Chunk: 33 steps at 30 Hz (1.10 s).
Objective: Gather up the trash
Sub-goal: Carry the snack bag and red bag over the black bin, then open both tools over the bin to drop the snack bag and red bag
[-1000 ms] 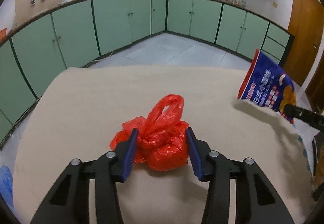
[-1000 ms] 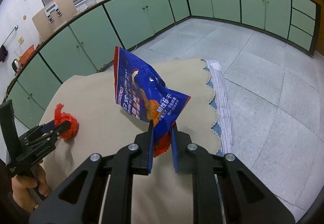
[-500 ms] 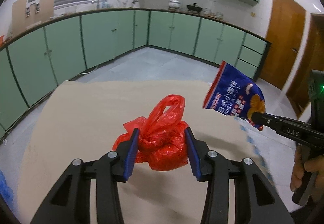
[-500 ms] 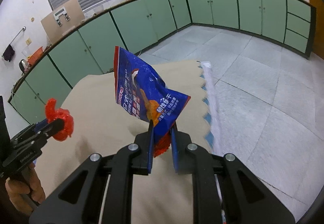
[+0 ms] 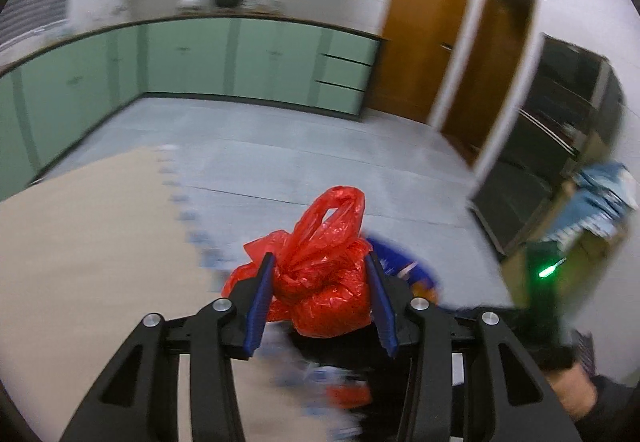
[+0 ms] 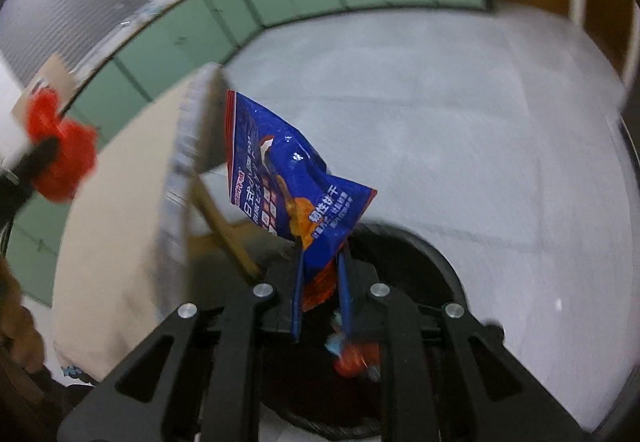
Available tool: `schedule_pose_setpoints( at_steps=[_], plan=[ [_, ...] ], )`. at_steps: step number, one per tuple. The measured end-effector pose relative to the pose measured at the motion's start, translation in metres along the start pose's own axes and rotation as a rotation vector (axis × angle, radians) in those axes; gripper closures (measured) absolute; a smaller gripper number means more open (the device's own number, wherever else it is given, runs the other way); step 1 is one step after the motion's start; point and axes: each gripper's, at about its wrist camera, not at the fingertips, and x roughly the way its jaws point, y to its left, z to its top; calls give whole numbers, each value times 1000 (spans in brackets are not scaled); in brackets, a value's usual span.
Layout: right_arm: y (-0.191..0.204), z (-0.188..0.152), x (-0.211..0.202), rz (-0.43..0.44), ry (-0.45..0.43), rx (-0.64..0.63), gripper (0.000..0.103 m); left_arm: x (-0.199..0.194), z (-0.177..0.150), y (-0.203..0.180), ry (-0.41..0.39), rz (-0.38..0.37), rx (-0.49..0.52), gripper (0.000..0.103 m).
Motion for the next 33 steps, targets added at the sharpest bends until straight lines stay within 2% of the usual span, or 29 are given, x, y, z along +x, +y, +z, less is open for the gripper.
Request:
schedule_pose_setpoints(
  at_steps=[1, 5, 8, 12, 15, 16, 21, 24, 28, 31, 33],
  plan=[
    [-11, -8, 4, -4, 18, 30, 89, 14, -2, -17, 25, -42, 13, 59],
    [-35, -30, 25, -21, 85, 107, 89, 57, -22, -61, 109, -118, 24, 59],
    [-39, -39, 36, -37, 123, 125, 89, 83, -48, -72, 179, -147, -5, 59],
    [-56, -54, 61, -34, 232, 178, 88, 111, -80, -76, 268, -156, -41, 57],
    [-70, -67, 73, -22, 309, 247, 68, 127, -103, -72, 346, -139, -68, 49],
    [-72, -69, 72, -37, 309, 250, 63, 131, -109, -69, 357, -115, -75, 45],
    [-73, -70, 57, -64, 277, 238, 57, 128, -113, -58, 367, -90, -96, 35],
    [-74, -69, 55, -58, 285, 236, 57, 129, -110, -70, 363, -67, -69, 33],
    [-79, -65, 43, -95, 245, 214, 57, 119, -107, -74, 343, -40, -51, 31],
    [-78, -63, 26, -126, 200, 185, 54, 92, -104, -74, 309, -23, -49, 30],
    [-74, -65, 16, -143, 172, 160, 53, 71, -101, -71, 264, 21, -39, 21]
  ],
)
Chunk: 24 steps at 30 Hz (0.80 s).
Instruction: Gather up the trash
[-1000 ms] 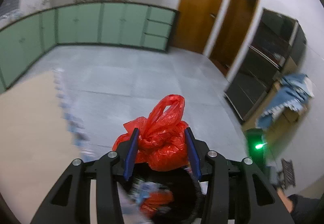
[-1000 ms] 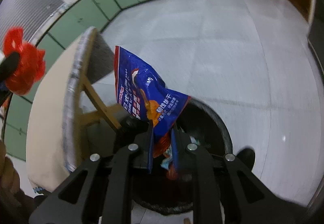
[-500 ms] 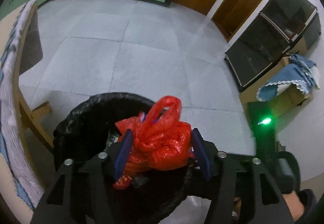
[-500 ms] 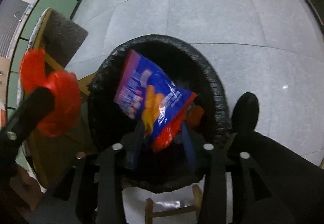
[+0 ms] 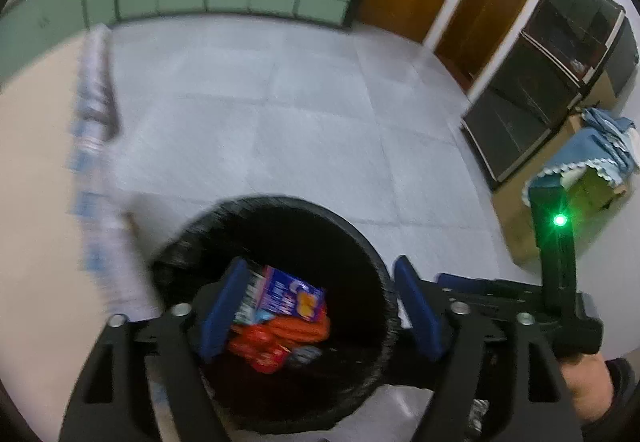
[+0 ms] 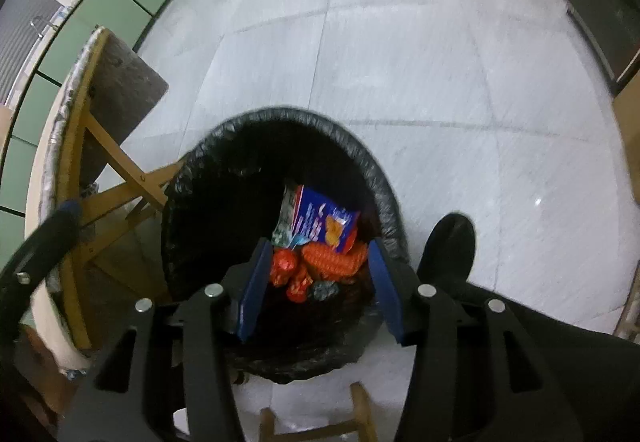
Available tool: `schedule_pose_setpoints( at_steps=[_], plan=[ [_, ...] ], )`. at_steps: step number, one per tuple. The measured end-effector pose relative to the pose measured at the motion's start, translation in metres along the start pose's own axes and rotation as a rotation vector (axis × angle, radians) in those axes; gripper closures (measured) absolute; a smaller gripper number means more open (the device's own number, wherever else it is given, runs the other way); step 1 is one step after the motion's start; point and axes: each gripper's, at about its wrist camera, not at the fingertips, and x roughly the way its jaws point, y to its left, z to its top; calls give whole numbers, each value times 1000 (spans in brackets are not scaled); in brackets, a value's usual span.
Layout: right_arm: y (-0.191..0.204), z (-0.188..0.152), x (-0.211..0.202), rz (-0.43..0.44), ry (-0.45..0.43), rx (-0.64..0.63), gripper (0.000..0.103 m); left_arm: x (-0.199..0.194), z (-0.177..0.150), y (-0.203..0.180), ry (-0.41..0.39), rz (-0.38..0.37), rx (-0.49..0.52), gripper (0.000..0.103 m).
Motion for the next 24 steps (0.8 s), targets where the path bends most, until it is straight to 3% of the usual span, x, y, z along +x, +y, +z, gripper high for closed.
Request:
schedule_pose_setpoints(
  at_steps=[4, 8, 12, 18, 24],
  plan=[
    [8, -11, -23, 14, -28, -22, 53, -46, -10, 14, -72, 52, -42, 21],
    [34, -28, -68, 19, -104, -102, 51, -77, -27, 24, -95, 136, -34, 21],
    [62, -43, -120, 4, -208, -188, 36, -108, -48, 34, -117, 158, -71, 19],
    [97, -71, -190, -48, -379, -286, 11, -172, -74, 27, -207, 201, -98, 6],
    [122, -102, -234, -174, -478, -313, 5, -222, -94, 13, -255, 323, -89, 6]
  ],
)
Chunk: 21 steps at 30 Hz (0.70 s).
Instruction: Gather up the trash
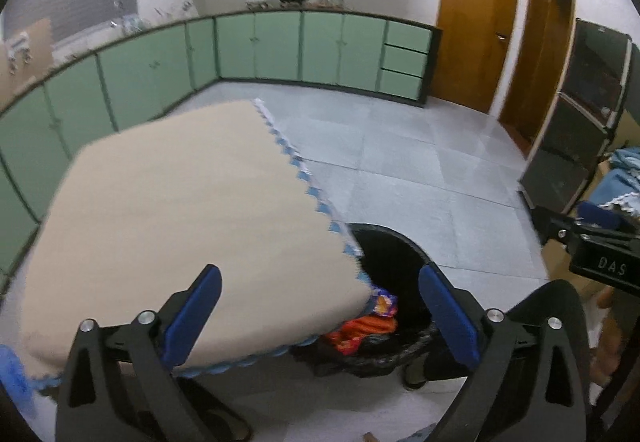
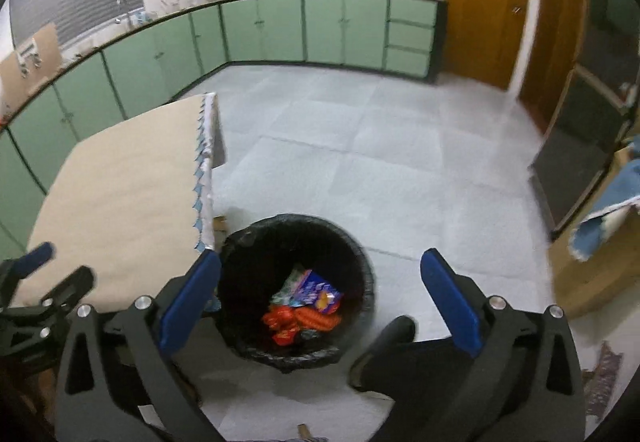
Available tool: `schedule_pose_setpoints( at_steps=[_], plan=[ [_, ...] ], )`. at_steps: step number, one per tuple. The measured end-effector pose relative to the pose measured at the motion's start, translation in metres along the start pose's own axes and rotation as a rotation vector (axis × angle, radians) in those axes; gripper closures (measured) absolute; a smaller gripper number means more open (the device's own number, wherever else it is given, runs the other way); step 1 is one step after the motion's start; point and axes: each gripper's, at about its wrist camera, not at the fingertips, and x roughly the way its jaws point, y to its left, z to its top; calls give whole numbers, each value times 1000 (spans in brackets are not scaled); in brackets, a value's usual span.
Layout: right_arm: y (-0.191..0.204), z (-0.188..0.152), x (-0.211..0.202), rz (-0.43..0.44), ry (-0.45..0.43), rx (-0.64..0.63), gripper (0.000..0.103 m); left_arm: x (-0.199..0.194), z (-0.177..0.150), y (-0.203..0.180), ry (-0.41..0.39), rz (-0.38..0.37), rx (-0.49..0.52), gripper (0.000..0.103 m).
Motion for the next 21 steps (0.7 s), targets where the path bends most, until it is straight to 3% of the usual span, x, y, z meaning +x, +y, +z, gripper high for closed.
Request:
schedule_pose_setpoints(
  at_steps=[6, 12, 16, 21],
  plan=[
    [13, -11, -31, 52, 34, -10, 5, -43, -6, 11, -21, 77, -60, 6],
    [25, -16, -55, 73, 3, -37, 5, -85, -10, 21, -70, 50, -105, 6],
    [27, -19, -68, 57, -32, -33, 5, -108, -13, 22, -111, 82, -98, 6],
    [26, -17, -98, 55, -144, -15, 5, -131, -13, 22, -140, 187, -93, 6]
  ],
)
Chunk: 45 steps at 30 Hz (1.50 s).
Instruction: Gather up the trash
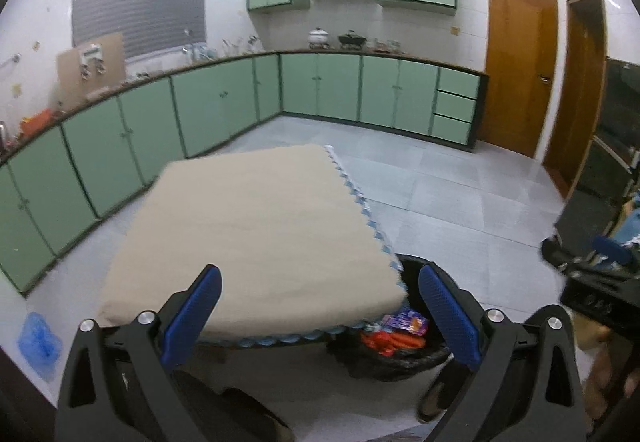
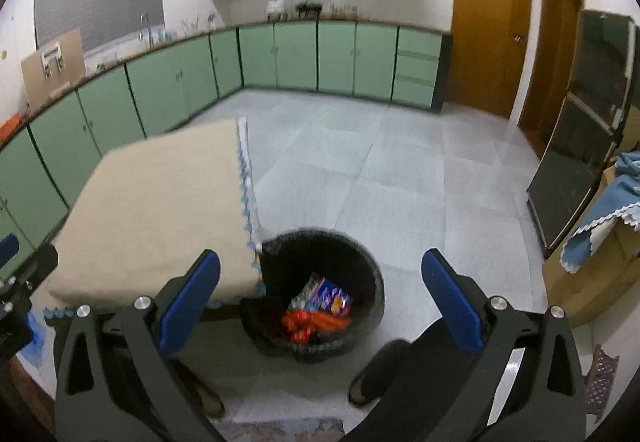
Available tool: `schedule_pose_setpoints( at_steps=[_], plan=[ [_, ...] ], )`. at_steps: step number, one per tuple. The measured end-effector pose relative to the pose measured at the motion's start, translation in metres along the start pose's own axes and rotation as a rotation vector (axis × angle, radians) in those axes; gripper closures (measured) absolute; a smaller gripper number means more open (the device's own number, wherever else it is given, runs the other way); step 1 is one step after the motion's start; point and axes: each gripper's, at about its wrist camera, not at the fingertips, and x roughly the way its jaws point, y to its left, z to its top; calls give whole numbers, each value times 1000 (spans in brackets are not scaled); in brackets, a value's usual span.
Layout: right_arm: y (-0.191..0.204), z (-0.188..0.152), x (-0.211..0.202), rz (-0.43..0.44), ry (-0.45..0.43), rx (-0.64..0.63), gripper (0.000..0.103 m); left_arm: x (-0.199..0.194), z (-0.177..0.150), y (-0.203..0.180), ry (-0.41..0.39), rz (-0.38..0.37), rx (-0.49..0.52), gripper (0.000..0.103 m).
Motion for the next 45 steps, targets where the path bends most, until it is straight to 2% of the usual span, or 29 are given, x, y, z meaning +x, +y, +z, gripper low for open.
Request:
schedule_pose_setpoints(
  at_steps=[3, 9, 16, 22, 45],
  plan=[
    [2, 7, -13, 1, -59, -3, 5, -13, 7, 5, -28, 31, -12, 6],
    [10, 16, -16, 28, -87, -23, 5, -33, 17, 19, -84, 90, -65, 6],
    [17, 26, -23, 46, -107, 7, 5, -38, 21, 40, -102, 131, -122, 6],
    [18, 32, -31, 53, -137, 25, 5, -42, 20, 44, -101, 162, -118, 6],
    [11, 33, -35, 38, -148, 20, 5, -58, 28, 35, -171, 159, -81, 6]
  ],
)
